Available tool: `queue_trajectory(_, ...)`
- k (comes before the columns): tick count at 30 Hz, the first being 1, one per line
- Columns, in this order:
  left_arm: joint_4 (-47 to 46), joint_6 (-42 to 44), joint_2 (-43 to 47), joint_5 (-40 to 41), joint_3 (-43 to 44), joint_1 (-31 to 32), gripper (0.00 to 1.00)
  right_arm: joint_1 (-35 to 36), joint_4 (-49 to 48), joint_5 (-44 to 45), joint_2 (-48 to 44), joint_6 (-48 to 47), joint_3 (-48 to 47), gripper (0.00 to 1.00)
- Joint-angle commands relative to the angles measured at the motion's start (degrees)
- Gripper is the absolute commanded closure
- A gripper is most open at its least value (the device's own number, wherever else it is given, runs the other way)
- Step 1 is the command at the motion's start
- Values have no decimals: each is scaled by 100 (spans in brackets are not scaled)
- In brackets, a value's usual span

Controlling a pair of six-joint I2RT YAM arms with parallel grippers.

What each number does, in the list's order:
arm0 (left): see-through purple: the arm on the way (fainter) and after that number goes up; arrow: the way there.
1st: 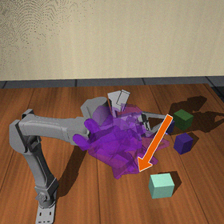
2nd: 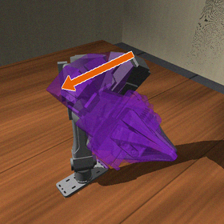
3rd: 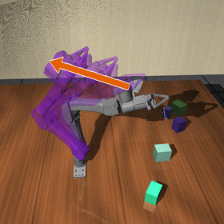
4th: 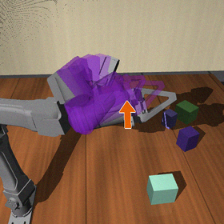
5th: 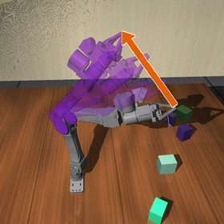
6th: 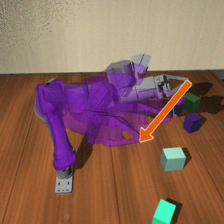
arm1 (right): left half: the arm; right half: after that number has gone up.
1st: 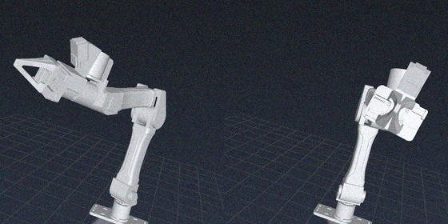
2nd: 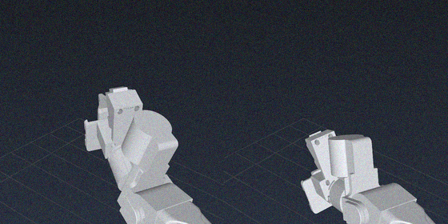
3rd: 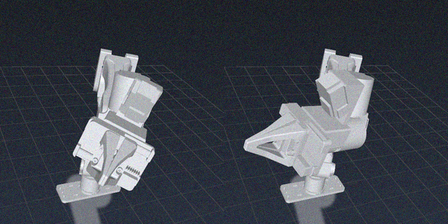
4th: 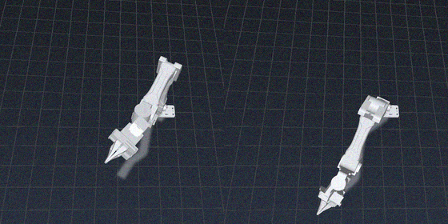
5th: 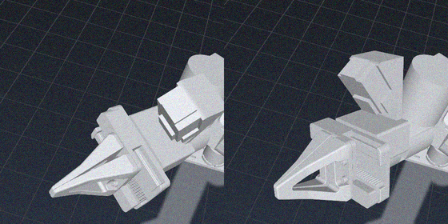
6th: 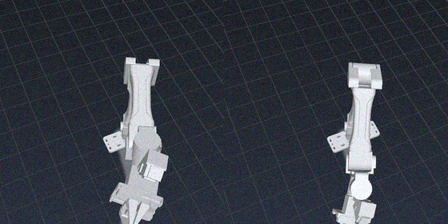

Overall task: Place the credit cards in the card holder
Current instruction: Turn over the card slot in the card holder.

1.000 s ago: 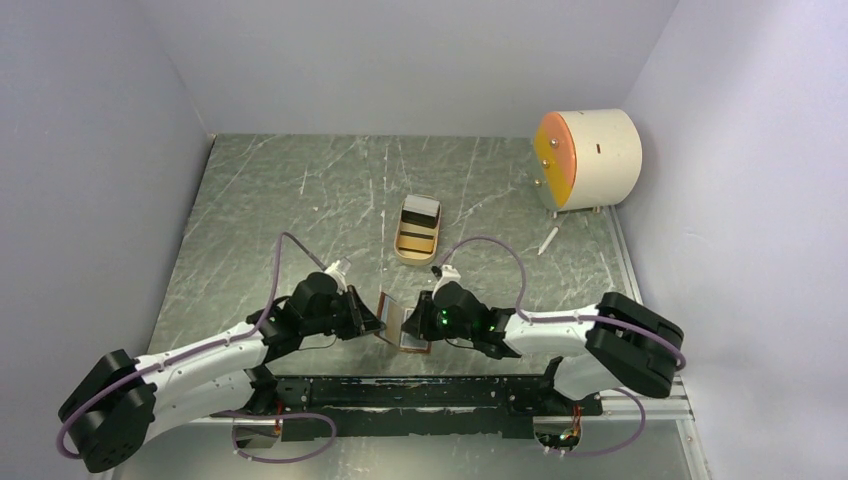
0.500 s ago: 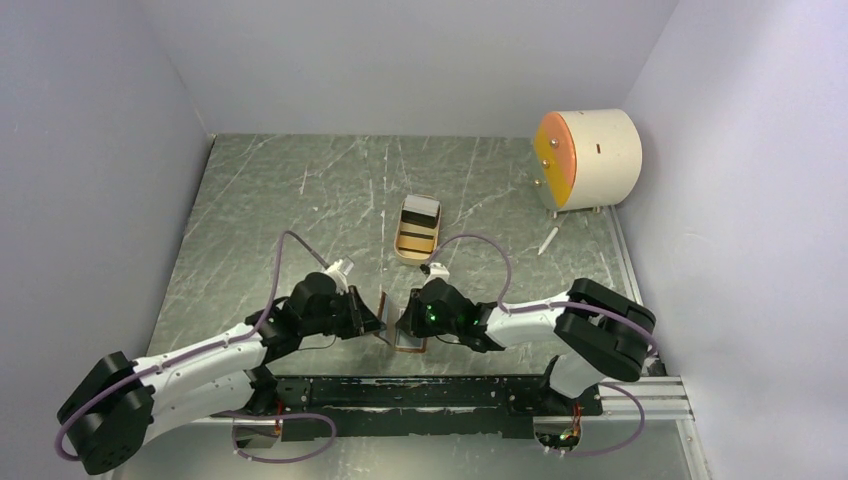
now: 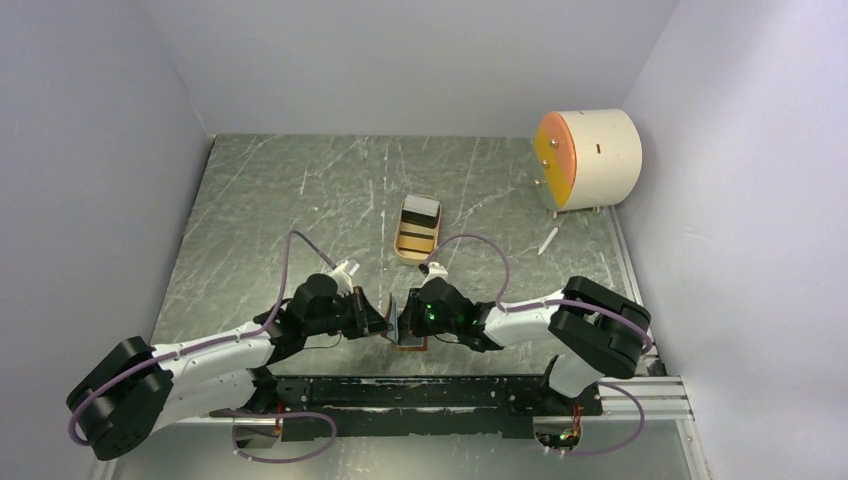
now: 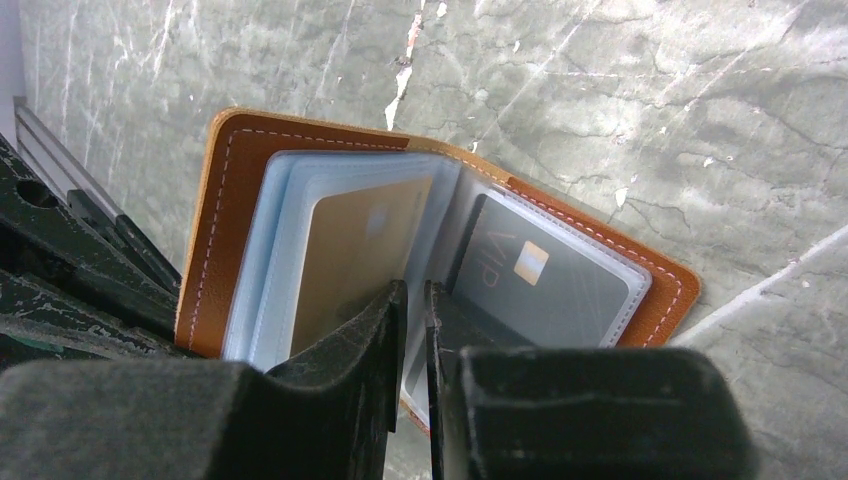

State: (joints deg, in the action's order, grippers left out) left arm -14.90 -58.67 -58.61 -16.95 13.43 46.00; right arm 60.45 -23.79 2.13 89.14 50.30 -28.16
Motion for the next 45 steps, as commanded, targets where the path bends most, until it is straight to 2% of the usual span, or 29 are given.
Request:
queue_trajectory(1,311,-121,77,160,45,49,91,-3,39,12,-33,-47,91,82)
queue_trajectory(11,1226,14,27,701,369,102,89,-21,595,452,-638,-38,160,68)
queue_trajectory(17,1218,8,-268,713,482,111,80,-33,273,282,-225,-140,118,77)
queue_trajectory(29,1023,116,-689,605,846,111,68,-33,-78,99,26,-247,161,77)
queue_trajectory(33,1025,172,-733,650,910,111,67,-32,-129,20,86,-249,141,76)
queue_trajectory(39,1379,175,-743,816,1080,112,70,-81,333,216,-216,-319,20,70)
queue_trajectory(43,1851,231,-722,1040,1310,120,88,-361,613,169,-702,-394,128,67)
queue_trajectory(45,2070,278,-718,1114,1434,127,91,-526,819,136,-991,-459,165,66)
